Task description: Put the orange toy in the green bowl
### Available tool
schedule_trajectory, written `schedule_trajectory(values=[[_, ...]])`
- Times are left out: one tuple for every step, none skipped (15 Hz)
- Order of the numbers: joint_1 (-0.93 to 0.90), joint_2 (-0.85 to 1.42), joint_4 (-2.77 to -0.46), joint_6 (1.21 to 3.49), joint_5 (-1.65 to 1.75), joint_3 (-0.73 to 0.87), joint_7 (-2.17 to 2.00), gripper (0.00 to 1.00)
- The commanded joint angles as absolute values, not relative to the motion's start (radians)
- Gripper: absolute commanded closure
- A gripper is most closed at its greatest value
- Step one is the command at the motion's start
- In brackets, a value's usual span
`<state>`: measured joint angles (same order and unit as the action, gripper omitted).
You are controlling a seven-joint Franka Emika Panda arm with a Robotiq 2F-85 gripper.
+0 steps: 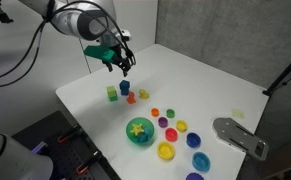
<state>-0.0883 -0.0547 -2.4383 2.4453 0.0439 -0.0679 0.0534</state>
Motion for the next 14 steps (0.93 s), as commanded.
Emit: schedule_trajectory(values=[[-0.094,0.085,-2.364,2.503,0.056,-0.086,-0.017,0.0],[-0.096,0.118,-2.35,2.521,0.064,-0.087,-0.037,0.0],[-0.1,0.156,-2.333,2.542,0.071,-0.086,-0.056,0.0],[-0.105,0.197,-2.313,2.56,0.081,-0.082,-0.077,0.0],[-0.11,0.232,-2.294,2.574,0.087,-0.077,-0.092,0.0],[-0.115,0.269,-2.272,2.586,0.09,-0.072,-0.106,0.0],[-0.122,0.305,-2.251,2.595,0.096,-0.066,-0.12,0.0],[-0.127,0.34,-2.228,2.601,0.097,-0.062,-0.129,0.0],[-0.132,0.375,-2.204,2.606,0.095,-0.058,-0.135,0.0],[-0.139,0.405,-2.184,2.61,0.097,-0.051,-0.142,0.0],[-0.143,0.439,-2.162,2.617,0.091,-0.048,-0.139,0.0],[-0.15,0.468,-2.142,2.618,0.092,-0.041,-0.145,0.0],[-0.156,0.498,-2.12,2.618,0.088,-0.035,-0.148,0.0],[-0.162,0.525,-2.099,2.618,0.088,-0.029,-0.153,0.0]])
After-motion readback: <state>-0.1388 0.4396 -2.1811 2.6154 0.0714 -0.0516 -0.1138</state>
